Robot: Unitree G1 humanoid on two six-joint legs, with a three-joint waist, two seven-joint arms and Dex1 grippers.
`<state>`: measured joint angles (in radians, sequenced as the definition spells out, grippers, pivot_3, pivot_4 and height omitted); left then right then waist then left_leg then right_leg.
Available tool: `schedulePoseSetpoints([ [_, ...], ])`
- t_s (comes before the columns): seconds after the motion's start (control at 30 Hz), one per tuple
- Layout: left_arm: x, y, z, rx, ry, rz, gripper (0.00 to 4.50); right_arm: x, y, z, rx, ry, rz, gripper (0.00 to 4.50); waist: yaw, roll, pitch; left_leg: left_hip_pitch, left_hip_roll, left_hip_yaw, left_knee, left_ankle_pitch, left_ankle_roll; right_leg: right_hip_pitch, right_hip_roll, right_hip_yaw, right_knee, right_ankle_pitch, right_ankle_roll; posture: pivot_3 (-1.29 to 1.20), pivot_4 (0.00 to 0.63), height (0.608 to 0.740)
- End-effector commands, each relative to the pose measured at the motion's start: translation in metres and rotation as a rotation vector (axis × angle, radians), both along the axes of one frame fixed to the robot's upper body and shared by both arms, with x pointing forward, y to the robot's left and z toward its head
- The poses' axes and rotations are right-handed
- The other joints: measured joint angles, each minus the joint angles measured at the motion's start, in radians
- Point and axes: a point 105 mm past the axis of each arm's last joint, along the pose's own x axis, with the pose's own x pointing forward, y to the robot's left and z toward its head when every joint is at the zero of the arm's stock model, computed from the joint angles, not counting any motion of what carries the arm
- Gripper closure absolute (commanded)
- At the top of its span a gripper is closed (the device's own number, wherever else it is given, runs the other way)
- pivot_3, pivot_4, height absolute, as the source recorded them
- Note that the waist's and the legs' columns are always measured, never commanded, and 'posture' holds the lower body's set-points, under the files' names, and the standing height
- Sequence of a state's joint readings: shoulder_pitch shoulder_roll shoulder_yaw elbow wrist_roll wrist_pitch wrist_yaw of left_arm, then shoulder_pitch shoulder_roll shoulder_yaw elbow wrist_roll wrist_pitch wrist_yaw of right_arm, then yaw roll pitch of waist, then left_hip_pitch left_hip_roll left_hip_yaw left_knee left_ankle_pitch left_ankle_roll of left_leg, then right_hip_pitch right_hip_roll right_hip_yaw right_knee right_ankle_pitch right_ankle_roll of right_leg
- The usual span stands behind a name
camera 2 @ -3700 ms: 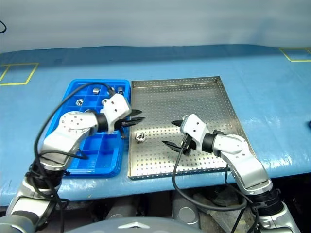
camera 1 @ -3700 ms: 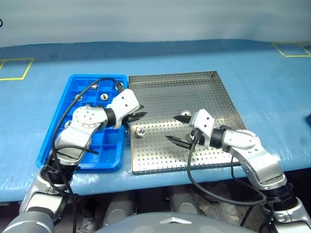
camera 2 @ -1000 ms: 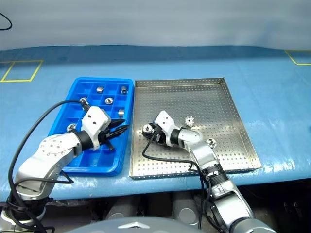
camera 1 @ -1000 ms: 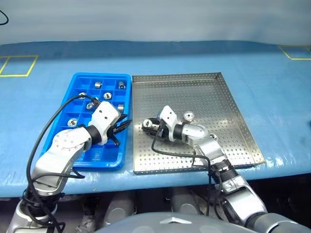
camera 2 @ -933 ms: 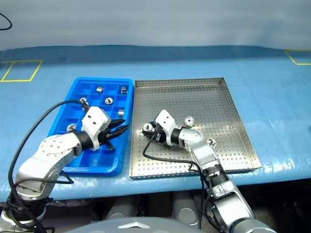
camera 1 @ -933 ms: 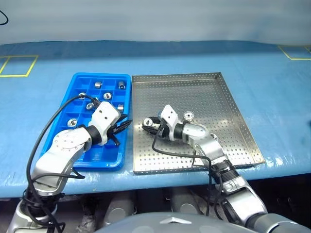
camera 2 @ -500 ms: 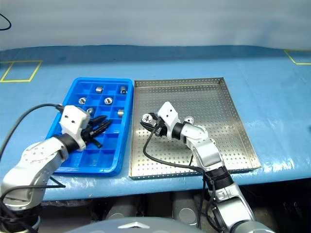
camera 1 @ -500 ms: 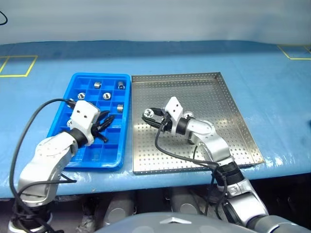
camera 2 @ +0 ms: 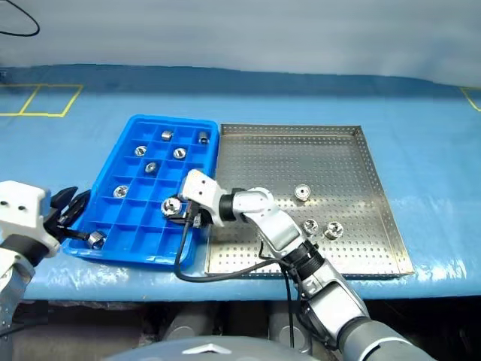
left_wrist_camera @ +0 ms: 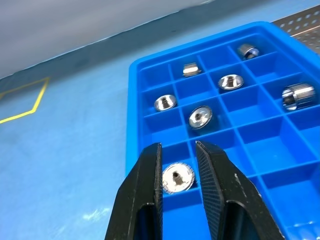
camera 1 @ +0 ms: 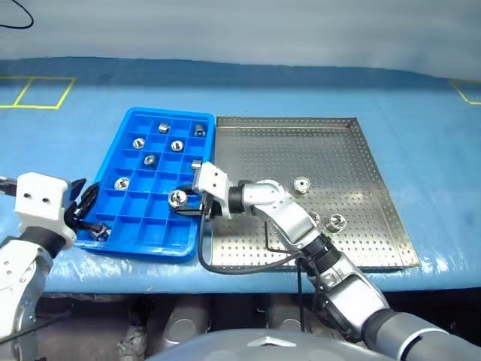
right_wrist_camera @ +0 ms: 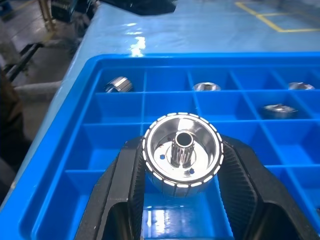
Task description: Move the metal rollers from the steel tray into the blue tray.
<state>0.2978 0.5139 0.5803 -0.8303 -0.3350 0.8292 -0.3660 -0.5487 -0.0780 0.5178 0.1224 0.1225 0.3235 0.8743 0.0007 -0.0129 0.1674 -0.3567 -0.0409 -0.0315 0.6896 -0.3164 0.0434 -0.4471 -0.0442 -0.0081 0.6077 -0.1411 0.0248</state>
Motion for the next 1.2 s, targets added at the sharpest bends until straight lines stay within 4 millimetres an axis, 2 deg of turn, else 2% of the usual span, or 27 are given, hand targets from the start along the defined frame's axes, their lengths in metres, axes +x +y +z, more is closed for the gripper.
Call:
schedulePoseSetpoints([
  [0.03,-0.007,-0.007,0.009,0.017,-0.038,-0.013,3.42,0.002,0.009,0.006,0.017,-0.035,0.031,2.8,0.01,0.0,0.0,0.0,0.0,0.0,0.0,0.0,0.0,0.0,0.0,0.0,0.0,0.0,0.0,0.14,0.15,0.74],
  [0.43,-0.02,-0.011,-0.005,-0.004,0.014,0.001,3.42,0.038,0.023,0.019,0.015,-0.116,-0.004,2.8,0.019,0.0,0.0,0.0,0.001,-0.012,-0.006,0.007,-0.012,0.0,0.004,-0.006,0.002,-0.001,-0.001,0.18,0.15,0.74],
  [0.77,-0.024,-0.022,-0.014,-0.035,0.041,-0.021,3.42,0.048,0.036,0.029,0.057,-0.154,-0.017,2.8,0.024,0.001,0.0,0.0,0.002,-0.019,-0.01,0.007,-0.016,0.0,0.006,-0.01,0.003,-0.005,-0.009,0.2,0.15,0.74],
  [1.0,-0.024,-0.025,-0.017,-0.045,0.045,-0.034,3.42,0.051,0.037,0.036,0.076,-0.184,-0.024,2.8,0.029,0.001,0.0,0.0,0.002,-0.021,-0.01,0.008,-0.017,0.0,0.006,-0.011,0.003,-0.006,-0.01,0.21,0.15,0.74],
  [1.2,-0.024,-0.027,-0.018,-0.049,0.046,-0.038,3.42,0.059,0.039,0.033,0.077,-0.15,-0.058,2.8,0.029,0.001,0.001,0.0,0.003,-0.022,-0.01,0.009,-0.019,0.0,0.007,-0.011,0.004,-0.007,-0.011,0.22,0.15,0.74],
])
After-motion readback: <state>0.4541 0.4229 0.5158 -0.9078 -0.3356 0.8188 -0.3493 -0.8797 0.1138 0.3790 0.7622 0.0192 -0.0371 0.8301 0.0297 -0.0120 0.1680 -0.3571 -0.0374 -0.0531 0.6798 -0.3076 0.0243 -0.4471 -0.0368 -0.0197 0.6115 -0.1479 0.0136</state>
